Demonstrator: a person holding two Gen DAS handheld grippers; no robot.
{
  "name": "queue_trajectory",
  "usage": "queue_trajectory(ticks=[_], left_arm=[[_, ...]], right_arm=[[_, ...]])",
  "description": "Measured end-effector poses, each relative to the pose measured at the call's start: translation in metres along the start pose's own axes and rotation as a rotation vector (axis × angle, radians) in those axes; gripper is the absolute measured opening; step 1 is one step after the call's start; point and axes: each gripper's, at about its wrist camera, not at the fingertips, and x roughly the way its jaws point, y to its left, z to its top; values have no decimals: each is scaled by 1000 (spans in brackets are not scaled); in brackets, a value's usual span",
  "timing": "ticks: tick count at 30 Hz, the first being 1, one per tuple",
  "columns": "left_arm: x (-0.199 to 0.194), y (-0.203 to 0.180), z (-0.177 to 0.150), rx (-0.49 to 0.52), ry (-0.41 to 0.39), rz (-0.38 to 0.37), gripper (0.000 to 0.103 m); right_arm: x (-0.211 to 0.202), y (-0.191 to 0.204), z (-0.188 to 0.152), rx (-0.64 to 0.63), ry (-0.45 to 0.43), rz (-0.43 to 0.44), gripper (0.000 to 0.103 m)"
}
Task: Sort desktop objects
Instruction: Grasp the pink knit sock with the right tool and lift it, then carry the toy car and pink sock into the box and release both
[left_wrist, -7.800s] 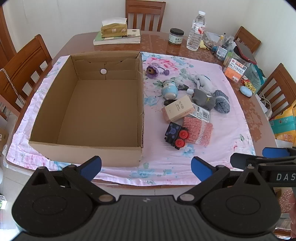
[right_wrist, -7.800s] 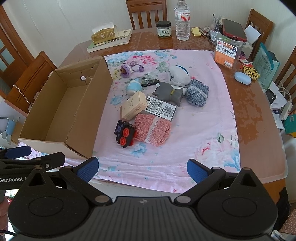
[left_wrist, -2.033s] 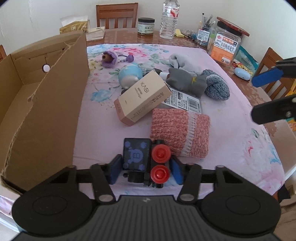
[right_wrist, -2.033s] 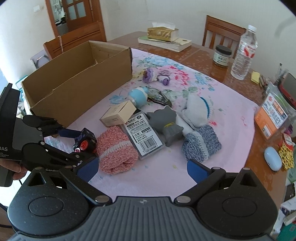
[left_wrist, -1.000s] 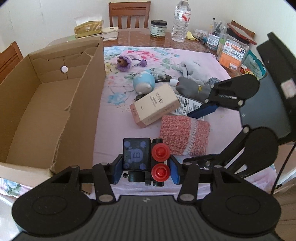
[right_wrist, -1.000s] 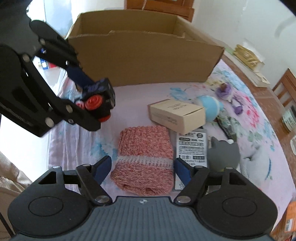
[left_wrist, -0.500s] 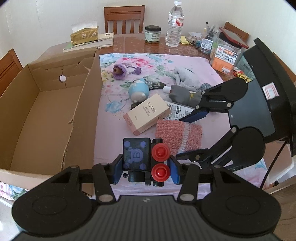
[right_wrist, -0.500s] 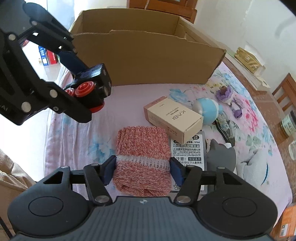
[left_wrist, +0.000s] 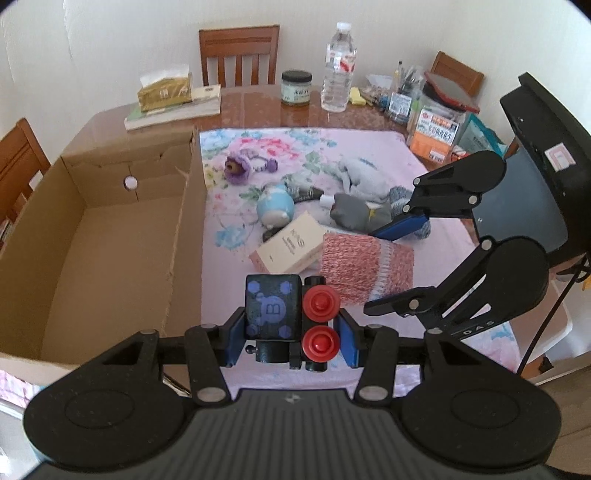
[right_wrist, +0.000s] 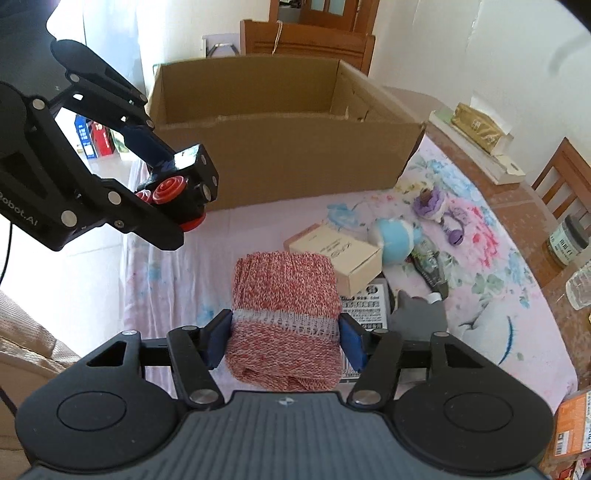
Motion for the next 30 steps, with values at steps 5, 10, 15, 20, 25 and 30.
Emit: queue_trajectory(ticks=[5, 10, 15, 20, 25, 30], left_arm=[[-12, 7, 7, 20, -15, -12, 49], [-24, 16, 13, 41, -43, -6, 49], [-34, 30, 18, 54, -68, -6, 49], [-40, 46, 20, 65, -87, 2, 49], [-43, 66, 22, 64, -101, 14, 49], [-45, 90, 20, 54, -112, 35, 49]], right_arm=[[-15, -4, 12, 19, -32, 6, 66], [-23, -2, 24, 8, -49, -16, 66], [-29, 1, 41, 14, -78, -25, 66], [-28, 4, 59, 14, -103, -41, 66], [-24, 8, 81, 9, -132, -55, 66], [-14, 12, 106, -12, -156, -66, 66]])
